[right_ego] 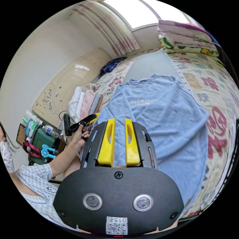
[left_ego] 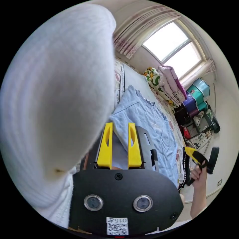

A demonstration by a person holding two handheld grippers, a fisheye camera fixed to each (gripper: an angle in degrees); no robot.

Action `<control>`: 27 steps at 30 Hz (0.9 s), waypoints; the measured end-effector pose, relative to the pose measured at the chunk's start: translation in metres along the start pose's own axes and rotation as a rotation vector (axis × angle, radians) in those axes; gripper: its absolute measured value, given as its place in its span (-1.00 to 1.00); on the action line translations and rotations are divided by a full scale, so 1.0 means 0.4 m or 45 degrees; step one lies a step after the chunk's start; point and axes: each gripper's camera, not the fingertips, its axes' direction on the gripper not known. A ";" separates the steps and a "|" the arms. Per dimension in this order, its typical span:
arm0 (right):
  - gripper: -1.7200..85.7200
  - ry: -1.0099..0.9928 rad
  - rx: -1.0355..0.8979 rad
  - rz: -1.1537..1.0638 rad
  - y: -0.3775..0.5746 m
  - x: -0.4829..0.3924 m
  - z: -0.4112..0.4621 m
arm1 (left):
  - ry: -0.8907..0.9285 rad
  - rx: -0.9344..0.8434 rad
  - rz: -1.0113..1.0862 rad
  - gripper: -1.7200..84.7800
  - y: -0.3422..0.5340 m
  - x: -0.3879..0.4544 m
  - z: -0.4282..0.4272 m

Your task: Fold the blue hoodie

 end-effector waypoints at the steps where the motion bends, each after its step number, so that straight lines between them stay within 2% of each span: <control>1: -0.77 0.000 -0.040 -0.034 -0.063 -0.020 0.071 | -0.013 -0.011 -0.050 -0.74 -0.005 -0.013 0.008; 4: -0.72 -0.006 -0.147 0.009 -0.193 -0.025 0.234 | 0.003 0.064 -0.137 -0.73 -0.022 -0.039 -0.003; 7: -0.70 -0.042 -0.142 0.133 -0.276 0.006 0.348 | -0.010 0.072 -0.158 -0.71 -0.036 -0.056 0.013; 11: -0.69 0.062 -0.192 0.182 -0.336 0.022 0.465 | -0.040 0.088 -0.160 -0.69 -0.050 -0.072 0.019; 15: -0.72 0.161 -0.214 0.130 -0.380 -0.001 0.556 | -0.029 0.104 -0.153 -0.67 -0.060 -0.085 0.017; 18: -0.80 0.077 -0.239 0.068 -0.401 -0.036 0.608 | -0.003 0.107 -0.150 -0.66 -0.068 -0.092 0.009; 24: -0.78 0.279 -0.285 -0.016 -0.426 -0.110 0.689 | -0.012 0.117 -0.153 -0.65 -0.081 -0.107 -0.003; 27: -0.77 0.297 -0.298 -0.064 -0.414 -0.112 0.706 | -0.011 0.116 -0.160 -0.65 -0.087 -0.110 -0.003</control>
